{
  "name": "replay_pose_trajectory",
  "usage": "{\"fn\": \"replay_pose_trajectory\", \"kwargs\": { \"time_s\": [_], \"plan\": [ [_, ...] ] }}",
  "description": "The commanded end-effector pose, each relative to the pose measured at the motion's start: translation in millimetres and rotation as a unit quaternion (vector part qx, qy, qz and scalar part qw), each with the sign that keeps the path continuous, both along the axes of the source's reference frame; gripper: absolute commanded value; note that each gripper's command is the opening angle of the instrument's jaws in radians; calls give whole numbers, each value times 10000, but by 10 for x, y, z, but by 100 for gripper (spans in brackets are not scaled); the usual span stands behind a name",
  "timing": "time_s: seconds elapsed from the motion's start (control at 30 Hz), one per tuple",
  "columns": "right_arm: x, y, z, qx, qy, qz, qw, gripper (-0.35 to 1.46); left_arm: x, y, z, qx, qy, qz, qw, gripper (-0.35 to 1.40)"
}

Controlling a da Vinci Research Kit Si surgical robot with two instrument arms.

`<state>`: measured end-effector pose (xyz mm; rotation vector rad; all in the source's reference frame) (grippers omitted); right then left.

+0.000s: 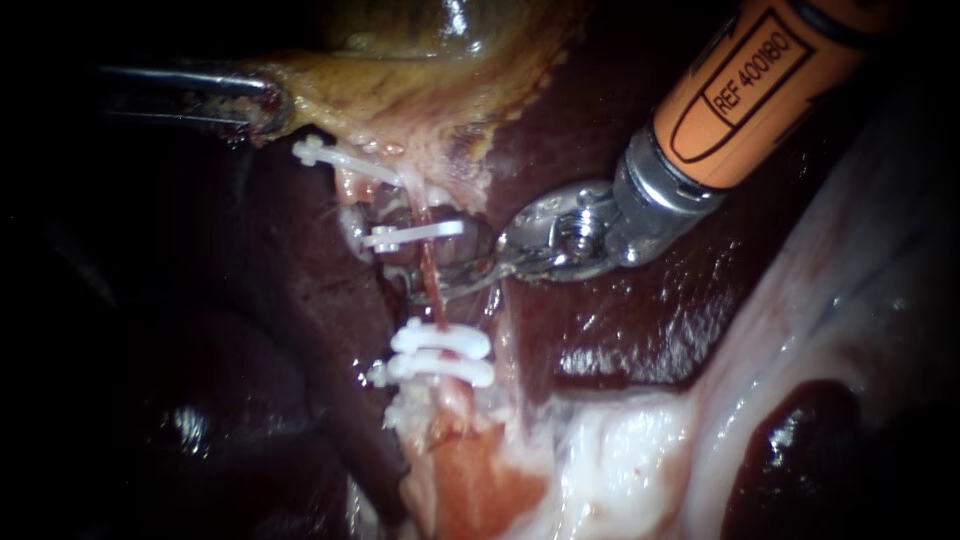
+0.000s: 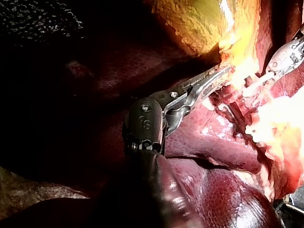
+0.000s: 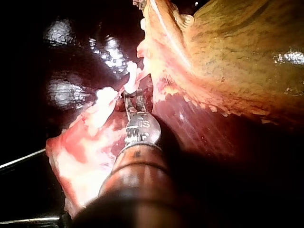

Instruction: Go to the cutting position right tube

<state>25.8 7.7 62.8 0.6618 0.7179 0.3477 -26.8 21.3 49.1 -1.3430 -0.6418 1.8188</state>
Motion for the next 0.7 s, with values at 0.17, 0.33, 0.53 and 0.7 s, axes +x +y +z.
{"fn": "replay_pose_trajectory", "kwargs": {
  "time_s": [0.17,0.33,0.53,0.7],
  "plan": [
    [0,0,0,2,3,-2,10000,104,0,0,0,-1,-2,1,10000,-35],
    [-12,0,-2,6,20,-31,10000,124,0,0,0,0,-1,0,10000,-35],
    [-40,5,-7,27,99,-101,9999,133,0,0,1,0,-2,0,10000,-35],
    [-59,18,-19,81,225,-63,9997,134,0,0,1,-1,-2,1,10000,-35]
  ]
}}
